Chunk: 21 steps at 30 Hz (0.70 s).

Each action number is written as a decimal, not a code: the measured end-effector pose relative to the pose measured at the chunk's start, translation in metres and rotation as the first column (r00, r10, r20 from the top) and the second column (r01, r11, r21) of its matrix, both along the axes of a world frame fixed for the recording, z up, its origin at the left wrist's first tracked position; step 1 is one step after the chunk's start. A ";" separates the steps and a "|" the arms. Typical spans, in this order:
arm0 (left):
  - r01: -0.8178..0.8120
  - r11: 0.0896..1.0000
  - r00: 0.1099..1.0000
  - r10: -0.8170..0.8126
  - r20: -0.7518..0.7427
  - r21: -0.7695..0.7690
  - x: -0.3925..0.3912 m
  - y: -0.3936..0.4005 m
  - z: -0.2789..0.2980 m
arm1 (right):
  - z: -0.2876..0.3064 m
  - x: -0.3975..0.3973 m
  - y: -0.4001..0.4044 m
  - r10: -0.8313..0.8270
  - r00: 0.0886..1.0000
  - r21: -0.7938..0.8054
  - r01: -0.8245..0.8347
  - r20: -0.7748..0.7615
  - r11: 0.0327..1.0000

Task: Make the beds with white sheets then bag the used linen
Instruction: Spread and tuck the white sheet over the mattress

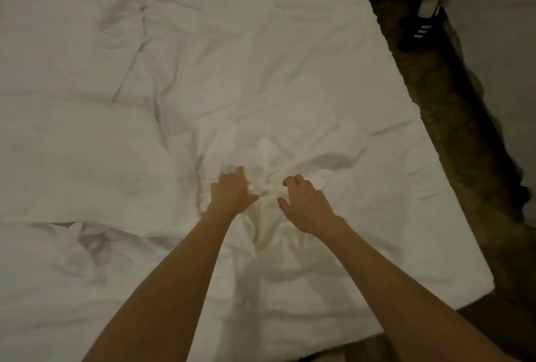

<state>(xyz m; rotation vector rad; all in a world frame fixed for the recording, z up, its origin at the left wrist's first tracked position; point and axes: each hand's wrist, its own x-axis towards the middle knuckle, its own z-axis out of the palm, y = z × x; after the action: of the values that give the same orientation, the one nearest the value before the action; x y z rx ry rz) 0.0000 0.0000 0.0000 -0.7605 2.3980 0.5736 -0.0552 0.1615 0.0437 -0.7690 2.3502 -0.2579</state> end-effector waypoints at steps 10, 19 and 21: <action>0.037 0.996 0.990 -0.026 -0.140 0.077 -0.006 0.010 -0.005 | -0.036 -0.035 0.042 -0.318 0.940 -0.026 0.323 0.124 0.946; 0.019 0.990 0.955 0.024 -0.294 0.143 -0.040 -0.001 0.008 | -0.046 -0.071 0.036 -0.275 0.954 -0.063 0.283 0.120 0.957; -0.092 0.991 0.937 0.120 -0.327 0.101 -0.045 -0.010 0.008 | -0.050 -0.082 0.037 -0.313 0.944 -0.053 0.319 0.107 0.946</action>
<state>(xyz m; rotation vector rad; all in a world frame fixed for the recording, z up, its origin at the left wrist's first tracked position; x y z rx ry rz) -0.0454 -0.0103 0.0085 -0.8146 2.6279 0.9051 -0.1369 0.1983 -0.0064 -0.3953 2.3741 -0.5058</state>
